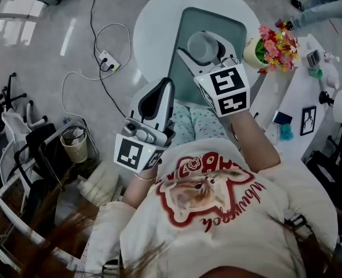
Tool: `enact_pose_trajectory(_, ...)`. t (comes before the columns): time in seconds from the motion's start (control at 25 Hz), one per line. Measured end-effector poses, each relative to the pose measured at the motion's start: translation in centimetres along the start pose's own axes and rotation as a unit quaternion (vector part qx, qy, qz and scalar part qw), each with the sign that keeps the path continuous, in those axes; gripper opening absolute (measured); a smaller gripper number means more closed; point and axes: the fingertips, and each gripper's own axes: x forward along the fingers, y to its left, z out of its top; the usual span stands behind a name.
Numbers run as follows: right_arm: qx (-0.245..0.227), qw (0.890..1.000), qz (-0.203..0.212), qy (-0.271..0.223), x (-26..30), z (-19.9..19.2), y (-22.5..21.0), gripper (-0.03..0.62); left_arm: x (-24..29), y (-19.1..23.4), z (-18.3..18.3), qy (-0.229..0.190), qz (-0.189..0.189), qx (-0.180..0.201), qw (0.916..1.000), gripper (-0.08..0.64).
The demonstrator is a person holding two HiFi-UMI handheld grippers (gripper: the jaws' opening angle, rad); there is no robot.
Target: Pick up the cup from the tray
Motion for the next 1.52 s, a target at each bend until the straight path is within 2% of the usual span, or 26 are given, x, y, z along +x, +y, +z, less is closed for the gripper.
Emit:
enact_pose_trajectory(0.48, -0.031, 0.999, 0.006, -0.044, -4.9, 6.5, 0.5, 0.308, 1.1, -1.4, 3.7, -0.025, -0.020, 0.035, 0.9989, 0.015)
enact_pose_trajectory(0.88, -0.052, 0.995, 0.021, -0.079, -7.8, 9.9, 1.2, 0.308, 1.8, -2.0, 5.9, -0.034, -0.027, 0.060, 0.9972, 0.015)
enact_pose_trajectory(1.2, -0.061, 0.992, 0.022, -0.104, -10.6, 11.7, 1.0, 0.308, 2.8, -3.0, 7.2, -0.047, -0.040, 0.075, 0.9952, 0.015)
enact_pose_trajectory(1.52, -0.063, 0.991, 0.026, -0.118, -13.0, 11.6, 0.8, 0.308, 2.8, -4.7, 6.9, -0.049, -0.044, 0.084, 0.9943, 0.015)
